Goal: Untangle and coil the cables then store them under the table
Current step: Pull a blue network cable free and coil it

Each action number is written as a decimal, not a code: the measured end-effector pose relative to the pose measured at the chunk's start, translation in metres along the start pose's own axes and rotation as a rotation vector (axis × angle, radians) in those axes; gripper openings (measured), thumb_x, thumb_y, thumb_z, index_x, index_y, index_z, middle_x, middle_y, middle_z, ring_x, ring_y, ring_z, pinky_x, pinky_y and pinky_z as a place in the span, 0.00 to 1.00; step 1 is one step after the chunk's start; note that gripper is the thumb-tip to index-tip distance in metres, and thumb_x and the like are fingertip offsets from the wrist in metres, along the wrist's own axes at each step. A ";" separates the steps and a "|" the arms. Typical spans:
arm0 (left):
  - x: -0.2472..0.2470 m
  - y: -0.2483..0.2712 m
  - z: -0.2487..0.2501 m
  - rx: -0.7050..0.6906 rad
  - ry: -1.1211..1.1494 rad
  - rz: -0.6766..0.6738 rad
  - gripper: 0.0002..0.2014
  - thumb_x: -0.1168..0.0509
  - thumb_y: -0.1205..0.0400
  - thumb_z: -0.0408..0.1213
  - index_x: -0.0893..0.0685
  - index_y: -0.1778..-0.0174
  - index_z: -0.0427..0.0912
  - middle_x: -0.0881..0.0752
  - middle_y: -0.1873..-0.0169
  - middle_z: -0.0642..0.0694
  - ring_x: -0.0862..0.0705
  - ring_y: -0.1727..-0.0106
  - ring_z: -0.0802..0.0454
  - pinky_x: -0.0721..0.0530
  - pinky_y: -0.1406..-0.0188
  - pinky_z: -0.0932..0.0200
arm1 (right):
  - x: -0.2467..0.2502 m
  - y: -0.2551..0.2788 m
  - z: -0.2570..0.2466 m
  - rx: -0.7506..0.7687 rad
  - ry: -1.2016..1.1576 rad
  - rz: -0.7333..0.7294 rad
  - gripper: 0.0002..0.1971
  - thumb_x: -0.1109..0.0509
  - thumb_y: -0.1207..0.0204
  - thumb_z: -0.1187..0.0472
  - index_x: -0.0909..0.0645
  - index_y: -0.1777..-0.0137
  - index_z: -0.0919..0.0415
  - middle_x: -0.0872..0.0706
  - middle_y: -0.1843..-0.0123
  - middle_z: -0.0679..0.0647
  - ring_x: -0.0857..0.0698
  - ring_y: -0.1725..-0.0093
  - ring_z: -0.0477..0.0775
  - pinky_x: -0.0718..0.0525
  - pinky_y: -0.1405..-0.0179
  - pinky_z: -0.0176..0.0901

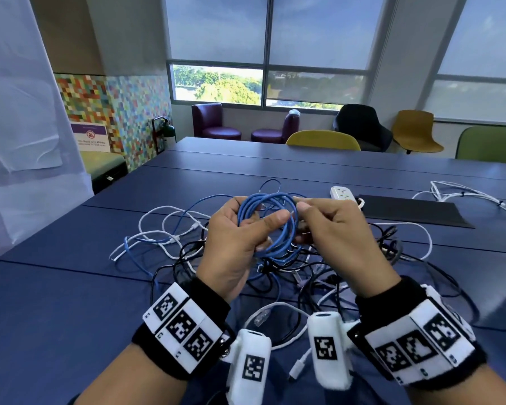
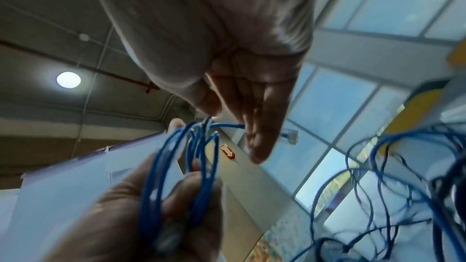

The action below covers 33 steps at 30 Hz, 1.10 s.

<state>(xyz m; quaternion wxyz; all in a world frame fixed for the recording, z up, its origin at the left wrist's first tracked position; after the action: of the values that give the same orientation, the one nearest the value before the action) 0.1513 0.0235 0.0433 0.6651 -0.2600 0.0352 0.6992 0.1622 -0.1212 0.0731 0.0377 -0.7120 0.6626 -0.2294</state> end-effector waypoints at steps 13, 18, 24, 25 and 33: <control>0.001 -0.002 -0.009 -0.002 -0.087 0.031 0.07 0.43 0.14 0.29 0.25 0.57 0.41 0.29 0.77 0.53 0.30 0.73 0.55 0.27 0.61 0.50 | -0.023 0.009 0.016 -0.153 -0.251 -0.019 0.07 0.34 0.28 0.83 0.17 0.55 0.78 0.14 0.66 0.61 0.14 0.64 0.54 0.15 0.57 0.46; -0.002 -0.004 -0.013 0.066 -0.092 0.003 0.12 0.48 0.15 0.23 0.25 0.59 0.40 0.26 0.79 0.56 0.26 0.75 0.60 0.28 0.62 0.55 | -0.013 0.008 0.016 -0.159 -0.172 0.068 0.13 0.34 0.28 0.82 0.13 0.61 0.67 0.11 0.63 0.71 0.16 0.63 0.58 0.19 0.59 0.52; -0.004 -0.005 -0.015 0.124 -0.068 -0.066 0.10 0.47 0.13 0.24 0.22 0.53 0.37 0.16 0.75 0.53 0.16 0.70 0.57 0.15 0.61 0.61 | -0.005 0.004 0.020 -0.159 -0.146 0.091 0.07 0.26 0.25 0.71 0.12 0.63 0.63 0.09 0.61 0.69 0.15 0.63 0.60 0.14 0.56 0.59; -0.004 -0.005 -0.015 0.125 -0.082 -0.069 0.10 0.45 0.13 0.25 0.20 0.53 0.37 0.14 0.73 0.52 0.15 0.68 0.56 0.15 0.60 0.61 | -0.004 0.004 0.020 -0.157 -0.149 0.096 0.07 0.26 0.24 0.70 0.12 0.63 0.64 0.10 0.61 0.69 0.15 0.63 0.59 0.15 0.56 0.58; 0.012 -0.006 -0.021 0.167 -0.129 0.004 0.04 0.35 0.18 0.25 0.16 0.53 0.29 0.11 0.60 0.35 0.10 0.62 0.44 0.10 0.62 0.53 | -0.001 0.002 0.020 -0.174 -0.198 0.105 0.08 0.27 0.23 0.68 0.13 0.64 0.65 0.10 0.64 0.64 0.16 0.63 0.56 0.14 0.51 0.58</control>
<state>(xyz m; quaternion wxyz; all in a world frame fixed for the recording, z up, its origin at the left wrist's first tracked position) 0.1639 0.0265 0.0224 0.6841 -0.1577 0.0509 0.7103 0.1677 -0.1255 0.0538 0.0531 -0.6960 0.7095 -0.0974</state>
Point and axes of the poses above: each hand's wrist, its own y-axis away from the middle knuckle, its own x-axis out of the back of the hand, z = x × y, the point moved 9 cm from there along -y, towards the middle knuckle
